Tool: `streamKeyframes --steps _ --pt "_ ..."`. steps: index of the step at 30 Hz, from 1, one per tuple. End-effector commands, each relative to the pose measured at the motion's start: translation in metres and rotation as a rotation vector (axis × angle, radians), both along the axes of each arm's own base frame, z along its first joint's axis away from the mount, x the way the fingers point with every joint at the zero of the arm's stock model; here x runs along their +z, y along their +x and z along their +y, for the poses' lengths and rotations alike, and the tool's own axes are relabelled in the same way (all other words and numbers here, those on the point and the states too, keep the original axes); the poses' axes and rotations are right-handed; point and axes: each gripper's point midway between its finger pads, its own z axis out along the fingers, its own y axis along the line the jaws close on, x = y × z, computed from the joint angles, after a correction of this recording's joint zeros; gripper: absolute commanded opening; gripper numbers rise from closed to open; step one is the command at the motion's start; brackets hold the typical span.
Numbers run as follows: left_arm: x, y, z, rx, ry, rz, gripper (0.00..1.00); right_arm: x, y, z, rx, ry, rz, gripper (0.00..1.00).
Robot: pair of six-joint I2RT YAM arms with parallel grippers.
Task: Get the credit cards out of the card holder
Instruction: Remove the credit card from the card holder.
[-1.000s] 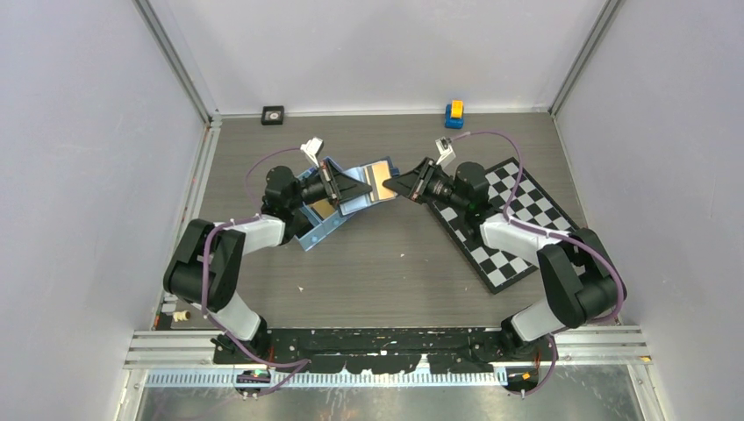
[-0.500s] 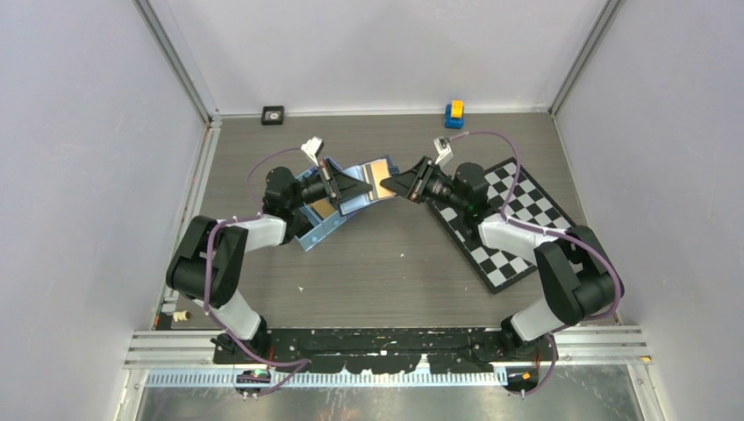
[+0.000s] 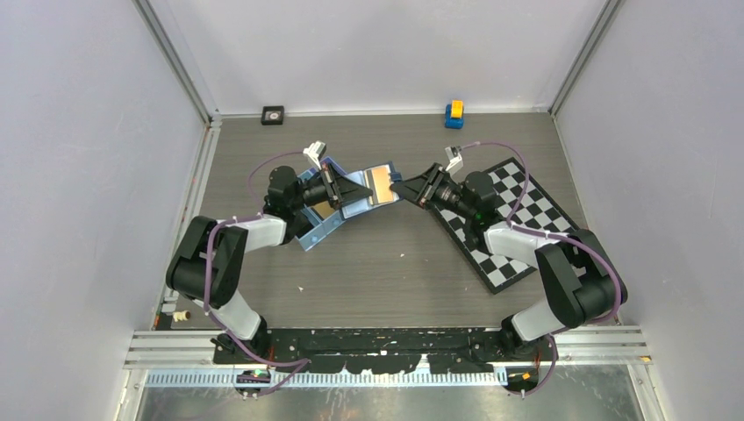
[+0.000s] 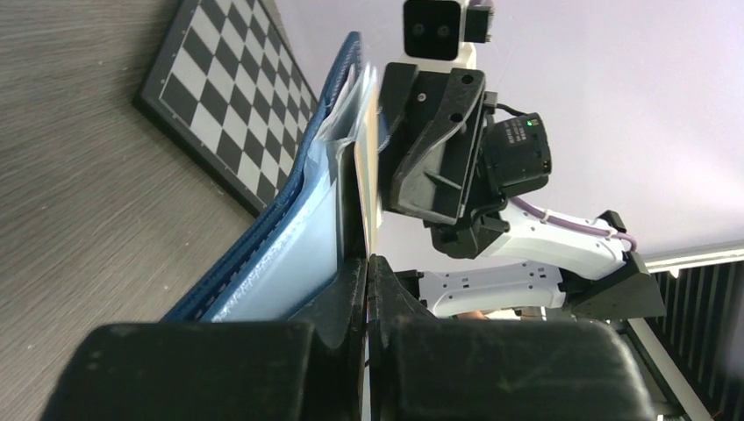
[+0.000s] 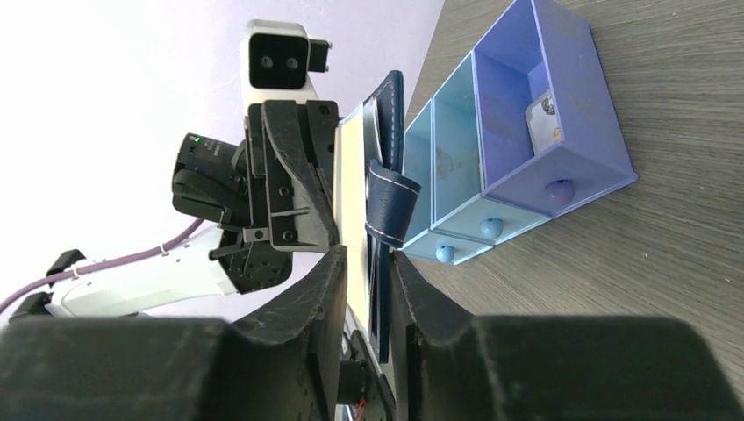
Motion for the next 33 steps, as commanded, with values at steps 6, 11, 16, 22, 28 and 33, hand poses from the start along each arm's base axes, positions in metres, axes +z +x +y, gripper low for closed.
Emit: streamKeyframes --steps 6,11,16,22,28,33 --pt "0.015 0.003 0.004 0.031 0.055 -0.084 0.0 0.025 0.0 -0.005 -0.016 0.044 -0.076 0.19" --pt "0.02 0.001 0.003 0.017 0.037 -0.099 0.0 0.025 -0.001 0.001 0.028 0.062 -0.072 0.34" --pt "0.023 -0.001 0.001 0.007 0.027 -0.112 0.0 0.024 -0.003 0.005 0.052 0.071 -0.061 0.37" --pt "0.024 -0.002 -0.001 -0.001 0.026 -0.112 0.0 0.02 -0.001 0.01 0.068 0.067 -0.037 0.2" --pt "0.018 0.0 0.0 0.007 0.036 -0.089 0.0 0.017 0.002 0.001 0.014 0.033 -0.038 0.01" --pt "0.016 0.003 0.005 0.024 0.037 -0.076 0.0 0.017 0.009 -0.017 -0.065 0.032 -0.034 0.01"
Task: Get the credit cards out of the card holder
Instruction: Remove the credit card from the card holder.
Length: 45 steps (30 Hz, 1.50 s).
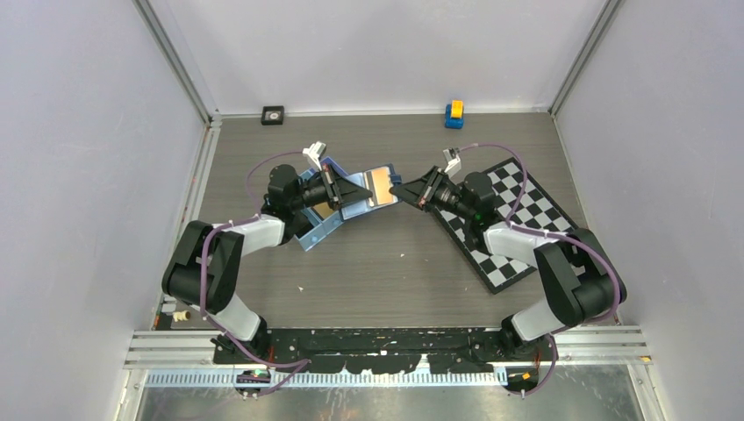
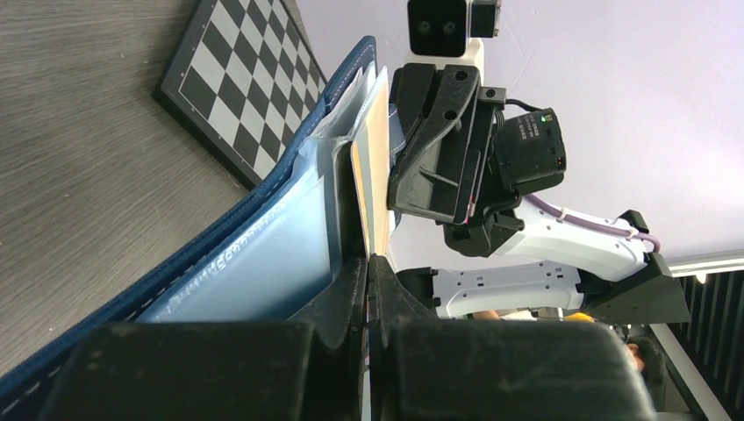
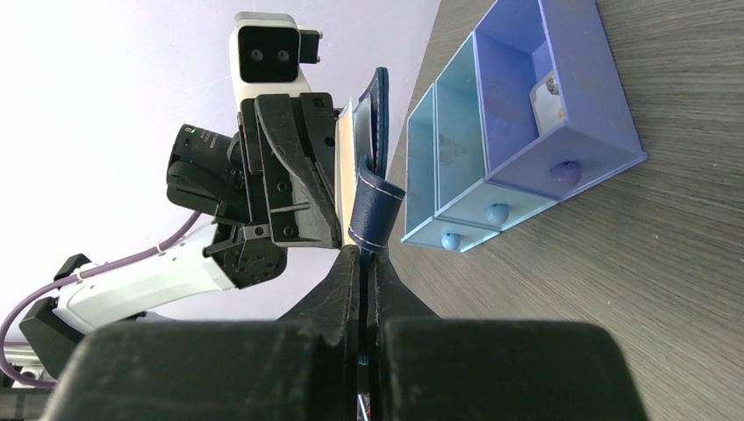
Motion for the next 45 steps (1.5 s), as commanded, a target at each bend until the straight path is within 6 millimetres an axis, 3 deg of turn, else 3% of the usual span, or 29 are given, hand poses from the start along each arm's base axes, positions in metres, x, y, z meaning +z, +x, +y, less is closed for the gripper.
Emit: streamKeyframes --steps 1,28,36,40,45 --pt "0.024 0.004 0.002 0.007 -0.024 -0.08 0.0 0.024 0.008 -0.015 -0.075 0.02 -0.078 0.01" --pt "0.021 0.006 0.004 0.009 -0.028 -0.069 0.0 0.028 0.012 -0.029 -0.111 0.06 -0.079 0.01" --pt "0.021 0.006 0.003 0.002 -0.036 -0.065 0.0 0.032 0.009 -0.02 -0.047 0.112 -0.085 0.43" --pt "0.024 0.004 0.0 -0.012 -0.044 -0.071 0.0 0.033 0.005 -0.013 -0.015 0.113 -0.095 0.5" --pt "0.025 0.003 -0.002 -0.02 -0.045 -0.076 0.0 0.028 0.005 -0.007 0.0 0.098 -0.084 0.45"
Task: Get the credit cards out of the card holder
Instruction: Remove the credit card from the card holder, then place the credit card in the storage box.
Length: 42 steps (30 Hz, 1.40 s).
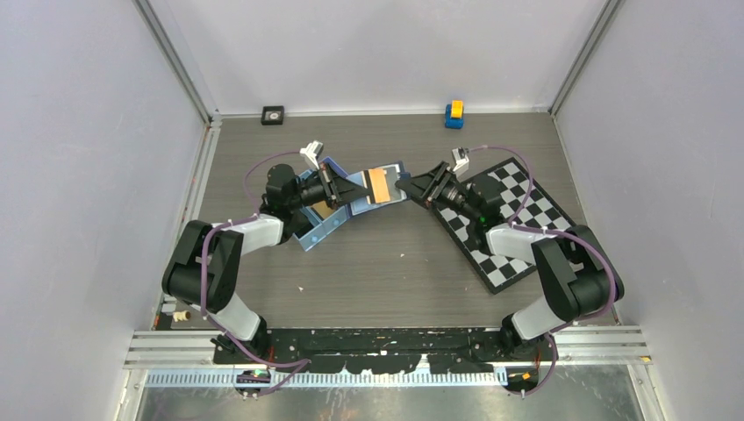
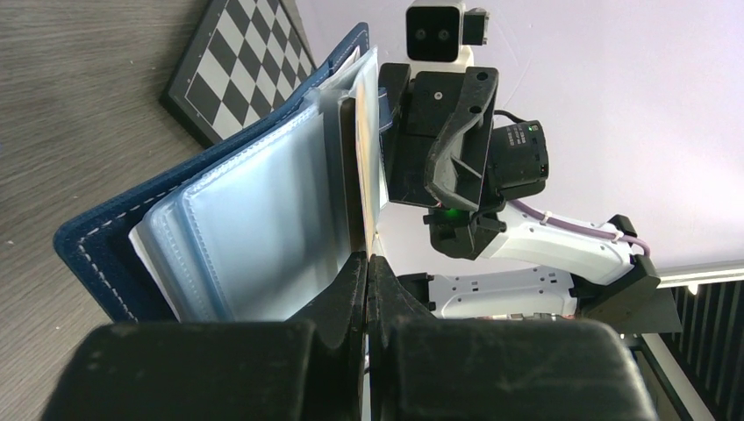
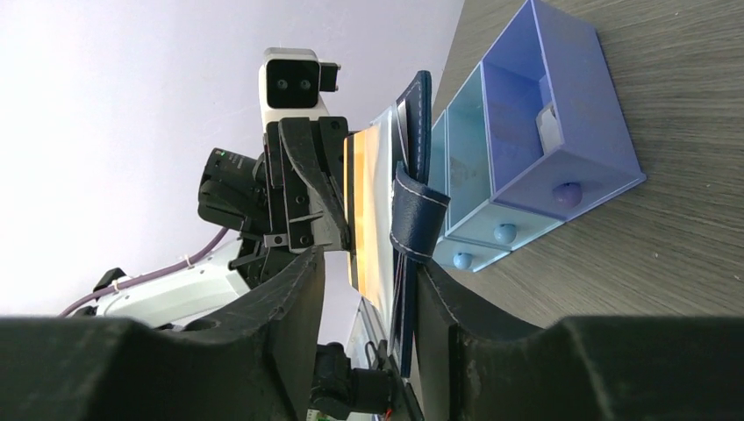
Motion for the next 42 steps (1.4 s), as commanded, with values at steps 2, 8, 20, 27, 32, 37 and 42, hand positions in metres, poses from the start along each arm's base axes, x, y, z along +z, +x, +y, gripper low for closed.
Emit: streamKeyframes --steps 2,8,20,27,32,37,42 --pt "0.023 0.0 -0.005 -0.032 -0.033 -0.09 0.0 0.02 -0.001 0.009 0.039 0.022 -0.08 0.42" --pt "0.022 0.0 -0.005 -0.032 -0.032 -0.088 0.0 0.017 0.0 0.01 0.038 0.01 -0.068 0.25" --pt "0.015 0.003 -0.002 -0.01 -0.006 -0.066 0.0 0.004 0.009 -0.007 -0.082 -0.091 -0.037 0.02" --pt "0.009 0.005 0.0 0.007 0.019 -0.047 0.0 -0.004 0.016 -0.028 -0.174 -0.119 -0.003 0.0" --pt "0.004 0.007 0.004 0.023 0.038 -0.035 0.0 -0.009 0.021 -0.042 -0.237 -0.137 0.021 0.01" --pt "-0.001 0.011 0.011 0.058 0.063 -0.021 0.0 -0.015 0.024 -0.056 -0.31 -0.185 0.047 0.01" --pt "-0.018 0.023 0.033 0.158 0.154 0.013 0.0 -0.019 0.025 -0.069 -0.378 -0.234 0.061 0.0"
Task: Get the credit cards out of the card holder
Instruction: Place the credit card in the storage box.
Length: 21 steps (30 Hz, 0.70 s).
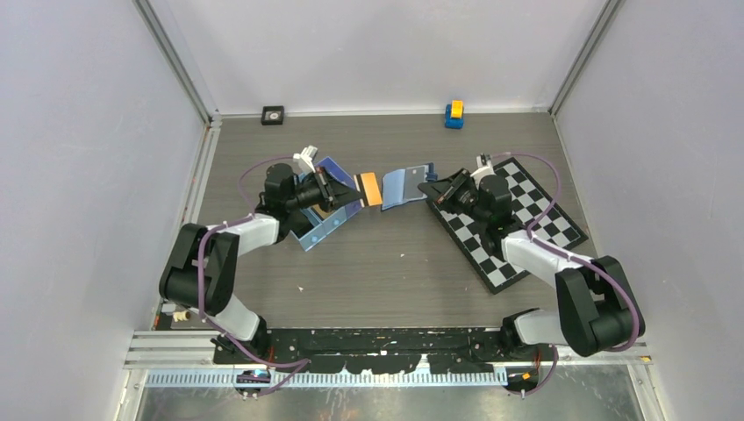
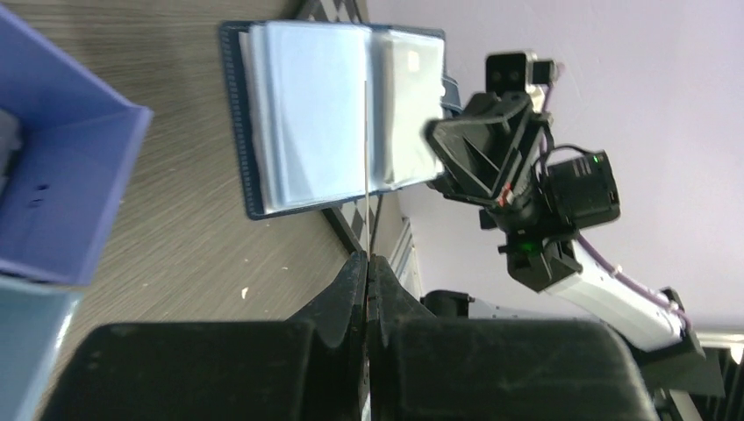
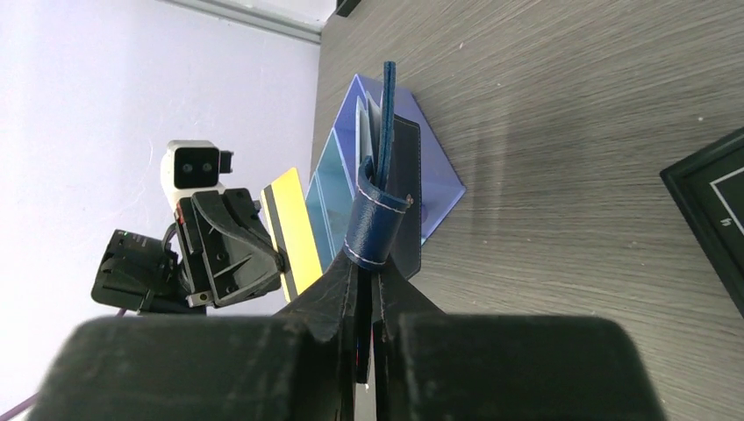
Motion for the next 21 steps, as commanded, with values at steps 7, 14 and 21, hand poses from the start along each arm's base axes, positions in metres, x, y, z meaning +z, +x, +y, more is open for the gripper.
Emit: streamKeyframes --steps 7,14,21 --pt "-0.012 0.03 0.07 0.314 0.185 -0.015 0.0 0.017 0.005 -0.016 -0.082 -0.048 -0.067 0.01" --pt "-0.035 0.039 0.116 0.546 0.23 0.081 0.0 0.02 0.004 -0.018 -0.088 -0.06 -0.081 0.01" --pt "-0.054 0.04 0.13 0.624 0.282 0.158 0.0 0.021 0.003 -0.019 -0.092 -0.064 -0.084 0.01"
